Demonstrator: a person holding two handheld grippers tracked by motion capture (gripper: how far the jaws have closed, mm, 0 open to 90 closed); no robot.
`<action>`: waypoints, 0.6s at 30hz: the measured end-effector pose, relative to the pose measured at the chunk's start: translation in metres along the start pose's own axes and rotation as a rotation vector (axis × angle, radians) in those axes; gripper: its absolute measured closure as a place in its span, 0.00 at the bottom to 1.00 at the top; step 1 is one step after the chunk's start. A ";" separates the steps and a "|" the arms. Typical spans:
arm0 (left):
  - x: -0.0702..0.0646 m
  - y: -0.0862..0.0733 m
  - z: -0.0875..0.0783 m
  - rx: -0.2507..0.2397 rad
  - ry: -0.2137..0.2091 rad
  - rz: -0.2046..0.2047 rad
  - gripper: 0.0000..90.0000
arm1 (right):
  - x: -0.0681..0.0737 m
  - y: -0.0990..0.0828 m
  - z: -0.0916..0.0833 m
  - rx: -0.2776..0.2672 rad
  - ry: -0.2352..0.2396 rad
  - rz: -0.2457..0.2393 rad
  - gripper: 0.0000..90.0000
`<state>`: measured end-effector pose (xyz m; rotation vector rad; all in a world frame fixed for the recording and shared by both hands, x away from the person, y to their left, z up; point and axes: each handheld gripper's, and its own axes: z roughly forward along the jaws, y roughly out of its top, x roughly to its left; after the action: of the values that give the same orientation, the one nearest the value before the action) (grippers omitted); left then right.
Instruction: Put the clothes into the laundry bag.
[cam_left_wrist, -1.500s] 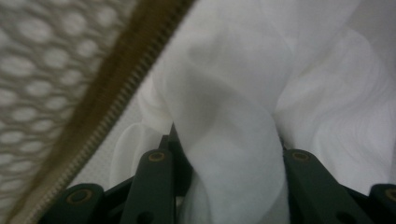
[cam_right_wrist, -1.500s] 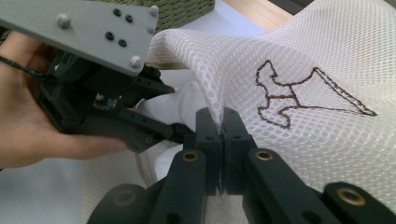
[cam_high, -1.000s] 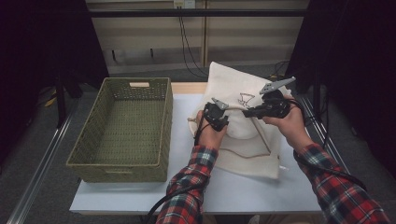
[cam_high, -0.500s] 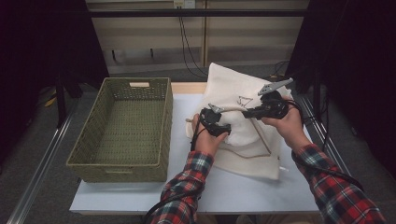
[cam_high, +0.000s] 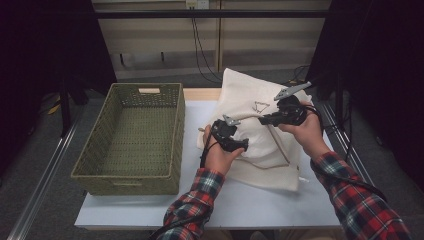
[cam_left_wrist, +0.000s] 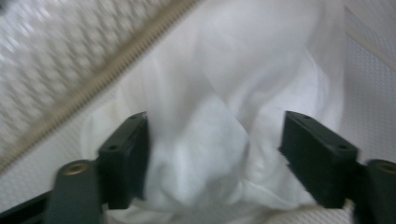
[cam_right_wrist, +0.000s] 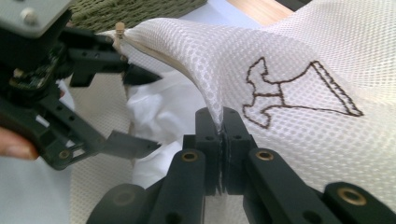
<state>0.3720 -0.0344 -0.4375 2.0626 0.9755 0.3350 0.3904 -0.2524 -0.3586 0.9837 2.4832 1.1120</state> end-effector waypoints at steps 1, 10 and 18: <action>-0.001 -0.002 0.001 0.002 -0.008 0.000 0.31 | -0.001 0.000 -0.001 0.003 -0.005 0.008 0.98; -0.007 -0.008 0.012 0.027 -0.007 0.026 0.26 | -0.011 -0.009 -0.010 -0.004 -0.061 0.039 0.83; -0.010 -0.009 0.015 0.034 -0.002 0.039 0.19 | -0.012 -0.013 -0.001 0.049 -0.108 0.038 0.49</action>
<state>0.3684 -0.0465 -0.4529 2.1143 0.9465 0.3386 0.3922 -0.2670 -0.3679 1.0796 2.4262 0.9861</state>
